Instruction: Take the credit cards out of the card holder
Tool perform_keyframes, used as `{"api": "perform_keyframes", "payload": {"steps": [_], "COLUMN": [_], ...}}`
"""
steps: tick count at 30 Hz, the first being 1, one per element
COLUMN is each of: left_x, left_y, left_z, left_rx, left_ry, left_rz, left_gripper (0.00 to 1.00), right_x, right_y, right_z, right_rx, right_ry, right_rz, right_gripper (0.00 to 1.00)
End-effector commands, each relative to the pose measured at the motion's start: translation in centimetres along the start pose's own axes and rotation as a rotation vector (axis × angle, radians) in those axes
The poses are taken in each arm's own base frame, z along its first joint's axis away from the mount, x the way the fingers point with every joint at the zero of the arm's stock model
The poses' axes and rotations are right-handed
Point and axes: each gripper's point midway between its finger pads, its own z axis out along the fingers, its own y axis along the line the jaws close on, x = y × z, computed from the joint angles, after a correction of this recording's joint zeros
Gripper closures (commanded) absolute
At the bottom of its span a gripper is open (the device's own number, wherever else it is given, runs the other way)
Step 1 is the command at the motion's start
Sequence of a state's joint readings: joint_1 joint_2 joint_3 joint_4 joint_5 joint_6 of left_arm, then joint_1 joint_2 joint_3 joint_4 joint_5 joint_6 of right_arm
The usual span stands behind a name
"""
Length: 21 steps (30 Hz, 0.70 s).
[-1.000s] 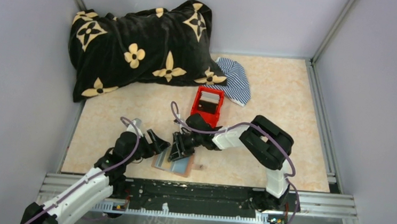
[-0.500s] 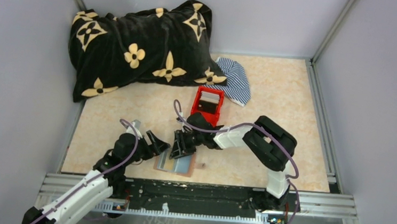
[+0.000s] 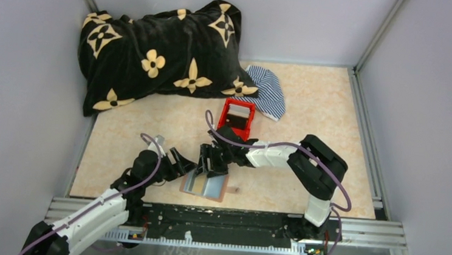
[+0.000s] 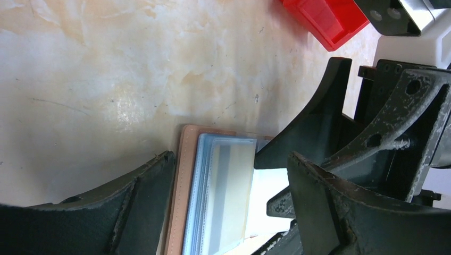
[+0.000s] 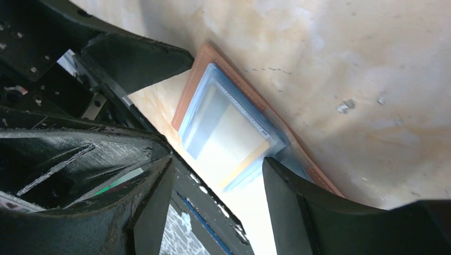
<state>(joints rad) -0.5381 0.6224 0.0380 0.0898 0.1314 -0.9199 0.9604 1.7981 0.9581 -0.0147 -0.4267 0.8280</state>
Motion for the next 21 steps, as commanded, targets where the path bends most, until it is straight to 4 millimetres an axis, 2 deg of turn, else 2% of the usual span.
{"api": "perform_keyframes", "payload": {"steps": [1,4,7,13,21], "left_x": [1.0,1.1,1.0,1.4,2.1], "left_y": [1.4,1.4,1.0,1.1,1.3], "left_z": [-0.1,0.0,0.0,-0.1,-0.7], "left_rx": [-0.041,-0.038,-0.026,-0.018,-0.021], "left_ry": [0.025,0.036,0.036,0.05,0.077], "left_rz": [0.011,0.013,0.014,0.017,0.011], "left_gripper": [0.17,0.17,0.17,0.17,0.17], "right_x": [-0.7,-0.5,-0.1,0.7,-0.6], "right_y": [1.4,2.0,1.7,2.3,4.1], "right_z": [-1.2,-1.1,-0.7,1.1,2.9], "right_rx": [0.039,0.047,0.055,0.0,-0.111], "right_ry": [-0.057,-0.049,-0.042,-0.019,-0.033], "right_rz": [0.038,0.059,0.083,0.098,0.085], "right_gripper": [0.37,0.35,0.35,0.34,0.35]}}
